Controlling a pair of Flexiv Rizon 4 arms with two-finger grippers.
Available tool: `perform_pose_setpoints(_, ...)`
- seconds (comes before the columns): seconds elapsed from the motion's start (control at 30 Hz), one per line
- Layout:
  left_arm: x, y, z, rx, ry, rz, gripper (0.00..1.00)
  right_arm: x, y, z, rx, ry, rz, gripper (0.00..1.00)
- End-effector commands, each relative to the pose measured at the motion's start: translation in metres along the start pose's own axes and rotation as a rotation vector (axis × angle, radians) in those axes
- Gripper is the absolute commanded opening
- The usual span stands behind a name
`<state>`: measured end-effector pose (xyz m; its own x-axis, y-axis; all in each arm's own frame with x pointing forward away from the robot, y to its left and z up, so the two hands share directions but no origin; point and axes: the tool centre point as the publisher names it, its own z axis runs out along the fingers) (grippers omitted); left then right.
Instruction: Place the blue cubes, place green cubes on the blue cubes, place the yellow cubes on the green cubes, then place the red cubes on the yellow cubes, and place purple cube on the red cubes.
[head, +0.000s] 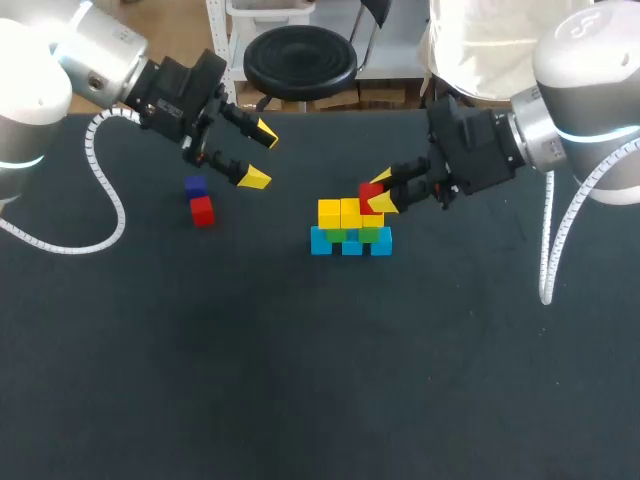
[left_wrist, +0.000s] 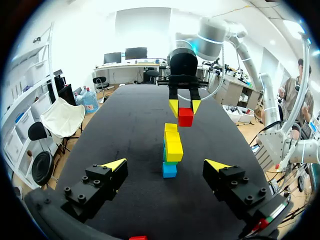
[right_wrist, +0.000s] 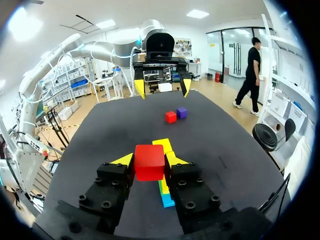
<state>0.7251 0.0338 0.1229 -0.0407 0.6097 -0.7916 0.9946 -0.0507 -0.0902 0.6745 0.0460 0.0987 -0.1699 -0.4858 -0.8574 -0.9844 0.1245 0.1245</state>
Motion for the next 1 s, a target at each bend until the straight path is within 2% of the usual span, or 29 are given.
perform_pose_setpoints(0.03,0.0,-0.001,0.0,-0.003,-0.001,0.001,1.0,0.003,-0.003,0.004,-0.005,-0.014,-0.003,0.0)
perform_pose_setpoints(1.0,0.0,-0.001,0.0,-0.003,-0.001,0.001,1.0,0.005,-0.017,0.013,-0.036,-0.007,-0.028,0.0)
